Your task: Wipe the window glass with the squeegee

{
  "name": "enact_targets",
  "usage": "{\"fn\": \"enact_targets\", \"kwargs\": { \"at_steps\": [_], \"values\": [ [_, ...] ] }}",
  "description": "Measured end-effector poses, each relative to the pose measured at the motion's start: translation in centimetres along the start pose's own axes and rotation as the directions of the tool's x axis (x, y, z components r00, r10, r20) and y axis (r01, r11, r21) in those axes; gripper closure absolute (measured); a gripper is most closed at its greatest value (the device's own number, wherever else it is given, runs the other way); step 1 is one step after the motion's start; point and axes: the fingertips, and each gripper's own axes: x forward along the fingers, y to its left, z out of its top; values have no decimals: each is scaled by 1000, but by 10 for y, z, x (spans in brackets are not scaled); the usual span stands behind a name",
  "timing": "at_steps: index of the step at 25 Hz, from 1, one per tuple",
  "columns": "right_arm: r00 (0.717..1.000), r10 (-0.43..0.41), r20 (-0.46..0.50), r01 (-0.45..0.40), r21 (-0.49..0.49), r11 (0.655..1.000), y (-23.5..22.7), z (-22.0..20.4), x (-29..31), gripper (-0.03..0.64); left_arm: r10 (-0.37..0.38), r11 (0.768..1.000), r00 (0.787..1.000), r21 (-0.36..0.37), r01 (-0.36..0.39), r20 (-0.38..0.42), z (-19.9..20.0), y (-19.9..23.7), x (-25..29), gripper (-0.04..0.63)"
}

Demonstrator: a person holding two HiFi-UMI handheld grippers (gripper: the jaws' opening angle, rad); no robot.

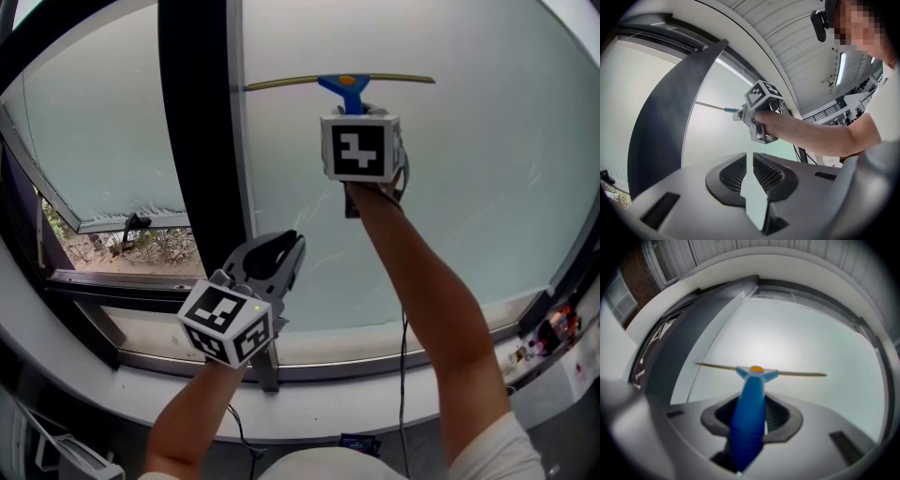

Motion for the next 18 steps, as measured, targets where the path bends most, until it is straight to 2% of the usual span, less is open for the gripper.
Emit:
{"fn": "enact_targets", "kwargs": {
  "at_steps": [18],
  "values": [
    [999, 5, -37, -4, 19, 1000, 12, -53, -11, 472, 29, 999, 999, -18, -30, -30, -31, -8, -19, 529]
  ]
}}
